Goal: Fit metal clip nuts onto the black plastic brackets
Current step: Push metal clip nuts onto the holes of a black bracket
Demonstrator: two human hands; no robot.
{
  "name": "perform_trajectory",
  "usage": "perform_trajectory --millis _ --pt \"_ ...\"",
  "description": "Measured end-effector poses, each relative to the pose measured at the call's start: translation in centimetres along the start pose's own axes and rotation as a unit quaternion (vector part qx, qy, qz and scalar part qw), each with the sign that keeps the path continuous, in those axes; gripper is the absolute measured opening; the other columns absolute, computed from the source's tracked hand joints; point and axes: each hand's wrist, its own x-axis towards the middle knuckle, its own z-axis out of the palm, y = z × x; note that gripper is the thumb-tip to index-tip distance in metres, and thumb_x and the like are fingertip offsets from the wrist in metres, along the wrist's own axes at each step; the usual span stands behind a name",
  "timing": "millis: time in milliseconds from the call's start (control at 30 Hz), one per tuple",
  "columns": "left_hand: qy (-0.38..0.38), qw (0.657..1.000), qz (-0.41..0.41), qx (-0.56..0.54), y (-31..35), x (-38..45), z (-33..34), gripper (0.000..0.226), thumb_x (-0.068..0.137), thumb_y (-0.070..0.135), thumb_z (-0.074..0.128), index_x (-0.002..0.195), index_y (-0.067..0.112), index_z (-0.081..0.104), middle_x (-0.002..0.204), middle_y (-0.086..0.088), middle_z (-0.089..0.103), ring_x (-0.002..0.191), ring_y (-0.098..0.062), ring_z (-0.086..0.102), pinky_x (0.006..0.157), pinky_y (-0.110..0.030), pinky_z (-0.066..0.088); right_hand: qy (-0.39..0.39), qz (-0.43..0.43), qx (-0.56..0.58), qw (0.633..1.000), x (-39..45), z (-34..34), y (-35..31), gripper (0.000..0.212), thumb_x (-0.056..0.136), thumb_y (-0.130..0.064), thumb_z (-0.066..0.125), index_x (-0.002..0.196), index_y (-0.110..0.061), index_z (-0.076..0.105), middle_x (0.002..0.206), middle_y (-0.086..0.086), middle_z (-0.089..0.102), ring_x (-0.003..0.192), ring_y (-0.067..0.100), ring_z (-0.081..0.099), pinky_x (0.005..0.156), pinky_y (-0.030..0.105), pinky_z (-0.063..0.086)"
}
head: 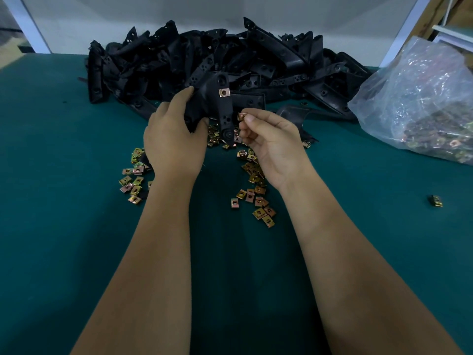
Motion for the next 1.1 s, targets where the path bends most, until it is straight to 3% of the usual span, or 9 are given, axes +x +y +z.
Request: perform_trajectory --millis 133,300,833,1100 --pt "0.001 1.000 0.001 0.001 -0.02 0.00 -0.02 0.052 0.090 0.029 0.063 0.141 0.027 0.052 0.122 -0.004 0.062 0.116 -0.026 0.053 0.096 -0.042 0.044 0.014 0.013 -0.004 1.000 0.01 0.07 0.13 0.014 0.093 0.002 0.059 0.092 -0.006 0.070 0.081 0.005 0.070 0.077 0.014 0.064 0.077 0.026 0.054" --pt "-0.005 1.000 0.001 0.006 0.01 0.01 0.01 0.050 0.090 0.030 0.063 0.139 0.028 0.052 0.123 -0.002 0.062 0.116 -0.025 0.053 0.096 -0.042 0.044 0.007 0.006 -0.011 1.000 -0.07 0.06 0.06 0.015 0.094 0.000 0.059 0.094 -0.010 0.070 0.078 0.005 0.071 0.071 0.014 0.065 0.072 0.025 0.055" --pt "-0.018 1.000 0.026 0.003 -0.06 -0.11 0.38 0.051 0.090 0.031 0.064 0.141 0.030 0.052 0.121 -0.002 0.062 0.114 -0.026 0.054 0.094 -0.043 0.046 0.043 -0.015 -0.062 0.997 0.25 0.61 0.61 0.018 0.090 0.006 0.059 0.087 -0.010 0.067 0.087 0.008 0.067 0.083 0.016 0.062 0.083 0.030 0.052" --pt "-0.031 0.999 0.041 0.003 -0.36 -0.14 0.60 0.053 0.090 0.029 0.066 0.141 0.031 0.053 0.116 -0.001 0.064 0.108 -0.026 0.056 0.088 -0.043 0.049 0.018 -0.015 -0.077 0.997 0.16 0.54 0.52 0.020 0.091 0.007 0.058 0.086 -0.011 0.067 0.086 0.006 0.066 0.083 0.016 0.060 0.083 0.030 0.051"
